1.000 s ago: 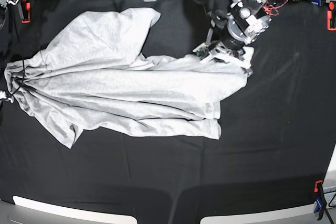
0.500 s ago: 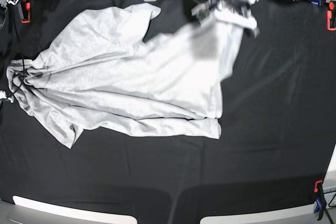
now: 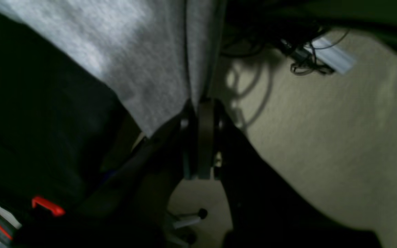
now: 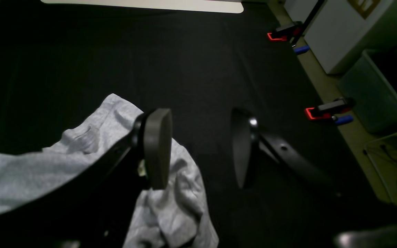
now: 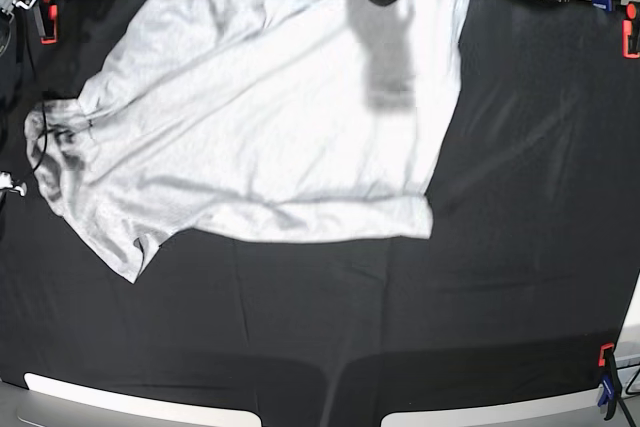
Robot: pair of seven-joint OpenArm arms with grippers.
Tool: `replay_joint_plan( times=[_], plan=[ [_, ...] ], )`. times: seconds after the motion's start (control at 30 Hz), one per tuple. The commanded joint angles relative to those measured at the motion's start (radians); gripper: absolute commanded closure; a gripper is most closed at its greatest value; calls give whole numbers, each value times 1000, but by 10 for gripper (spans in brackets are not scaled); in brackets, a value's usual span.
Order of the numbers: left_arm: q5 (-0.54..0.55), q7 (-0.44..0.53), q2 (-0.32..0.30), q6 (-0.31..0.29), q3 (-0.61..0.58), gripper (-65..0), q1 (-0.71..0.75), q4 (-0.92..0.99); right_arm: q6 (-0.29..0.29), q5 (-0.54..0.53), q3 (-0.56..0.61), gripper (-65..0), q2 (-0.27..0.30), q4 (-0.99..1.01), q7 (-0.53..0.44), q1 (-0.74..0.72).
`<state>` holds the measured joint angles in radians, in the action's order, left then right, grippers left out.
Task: Layout the t-shirt on the table in an organized manner, then fold the t-shirt properly
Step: 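Drag the shirt away from the left gripper to spread it out, then grasp the shirt hem corner nearest the left gripper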
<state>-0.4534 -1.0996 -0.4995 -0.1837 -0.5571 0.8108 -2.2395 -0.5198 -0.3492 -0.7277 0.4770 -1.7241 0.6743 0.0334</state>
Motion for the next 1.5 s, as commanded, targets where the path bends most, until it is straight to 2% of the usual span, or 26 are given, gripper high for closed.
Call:
replay_joint_plan(
  times=[0.0, 0.1, 0.2, 0.3, 0.33, 0.37, 0.5, 0.6, 0.7, 0.83, 0.9, 1.07, 1.13, 1.23, 1.3, 1.37, 1.47],
  plan=[
    [-13, -6, -3, 5, 0, 0, 17, -18, 0, -29, -5, -274, 24, -18, -30, -14],
    [-35, 35, 1, 6, 0, 0, 17, -18, 0, -29, -5, -274, 24, -18, -30, -14],
    [-73, 89, 1, 64, 0, 0, 17, -18, 0, -29, -5, -274, 24, -18, -29, -14],
    [-82, 91, 0, 156, 0, -229, 17, -18, 0, -25, -5, -274, 24, -18, -29, -14],
    [-82, 91, 1, 174, 0, -284, 17, -19, 0, -20, -5, -274, 24, -18, -28, -14],
    [-98, 91, 1, 190, 0, -313, 17, -19, 0, -17, -5, -274, 24, -18, -28, -14],
    [-222, 82, 1, 266, 0, -321, 14, -34, 0, -18, -5, -274, 24, -18, -29, -14],
    [-292, 79, 1, 275, 0, -321, 6, -77, 0, -18, -5, -274, 24, -18, -29, -14],
    [-303, 106, 0, 278, 0, -321, -31, -117, 0, -18, -5, -274, 24, -18, -29, -14],
    [-246, 91, 0, 281, 0, -321, -98, -117, 0, -18, -5, -274, 24, -18, -26, -14],
    [-217, 121, 0, 280, 0, -321, -131, -117, 0, -19, -5, -274, 24, -18, -26, -14],
    [-112, 334, 1, 281, 0, -321, -261, -117, 1, -22, -5, -274, 24, -18, -9, -14],
    [-43, 385, 0, 278, 0, -321, -328, -117, 0, -22, -5, -274, 24, -18, 10, -14],
    [79, 389, 0, 277, 0, -321, -445, -117, 0, -22, -5, -274, 24, -18, 31, -14],
    [167, 358, 1, 259, 0, -321, -532, -117, 0, -22, -5, -274, 24, -18, 47, -14],
    [250, 334, 1, 230, 0, -321, -610, -68, 0, -23, -5, -274, 24, -18, 67, -14],
    [311, 338, 17, 201, 0, -321, -702, 59, 0, -23, -5, -274, 24, -18, 100, -14]
  ],
)
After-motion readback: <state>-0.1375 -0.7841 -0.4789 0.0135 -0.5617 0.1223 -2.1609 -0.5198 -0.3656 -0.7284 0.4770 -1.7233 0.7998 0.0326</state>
